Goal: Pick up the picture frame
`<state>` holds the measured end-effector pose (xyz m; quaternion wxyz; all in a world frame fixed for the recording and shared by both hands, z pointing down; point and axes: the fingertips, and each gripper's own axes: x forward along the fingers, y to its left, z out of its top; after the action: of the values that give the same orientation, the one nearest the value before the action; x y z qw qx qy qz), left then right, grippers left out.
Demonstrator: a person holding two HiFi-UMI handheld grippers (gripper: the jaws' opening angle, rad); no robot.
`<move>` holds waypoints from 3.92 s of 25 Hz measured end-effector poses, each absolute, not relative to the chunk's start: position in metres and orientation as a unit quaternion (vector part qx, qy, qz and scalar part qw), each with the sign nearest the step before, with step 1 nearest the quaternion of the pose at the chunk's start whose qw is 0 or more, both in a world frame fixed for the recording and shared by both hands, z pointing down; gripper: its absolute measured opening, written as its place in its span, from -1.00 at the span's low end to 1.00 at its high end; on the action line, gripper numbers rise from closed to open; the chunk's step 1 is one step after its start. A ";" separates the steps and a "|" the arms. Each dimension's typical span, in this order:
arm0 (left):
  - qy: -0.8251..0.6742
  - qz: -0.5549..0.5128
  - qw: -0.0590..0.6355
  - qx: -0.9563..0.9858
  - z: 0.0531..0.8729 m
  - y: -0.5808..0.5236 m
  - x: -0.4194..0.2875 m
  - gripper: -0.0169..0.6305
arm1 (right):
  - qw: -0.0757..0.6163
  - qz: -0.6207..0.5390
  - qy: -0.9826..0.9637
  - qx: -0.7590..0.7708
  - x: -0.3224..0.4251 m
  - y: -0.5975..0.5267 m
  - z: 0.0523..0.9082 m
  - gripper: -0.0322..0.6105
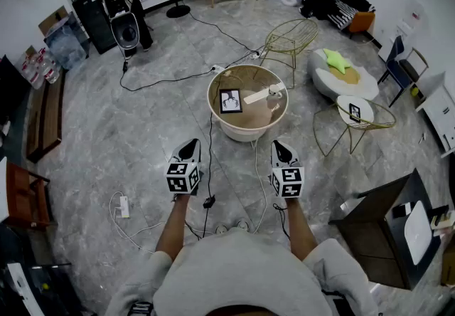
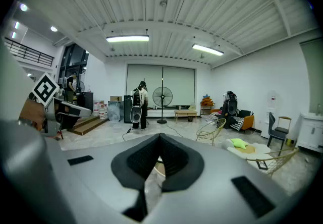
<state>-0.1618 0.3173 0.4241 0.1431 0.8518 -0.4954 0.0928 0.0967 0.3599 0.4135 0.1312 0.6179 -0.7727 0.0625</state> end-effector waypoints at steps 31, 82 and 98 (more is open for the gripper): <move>-0.460 0.087 0.169 0.867 0.437 0.326 -0.113 -0.25 | 0.125 0.057 -0.826 0.547 0.095 0.347 0.428 -0.01; -0.411 0.083 0.193 0.887 0.464 -0.015 -0.144 -0.25 | 0.169 0.063 -0.788 0.588 0.047 0.029 0.446 -0.06; -0.368 0.100 0.199 0.903 0.480 -0.064 -0.126 -0.25 | 0.182 0.074 -0.762 0.618 0.056 -0.009 0.458 -0.12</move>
<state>-0.1262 -0.0639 0.4800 0.1989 0.9029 -0.3676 0.0999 0.0557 -0.0087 0.4585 0.1816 0.6176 -0.7616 0.0739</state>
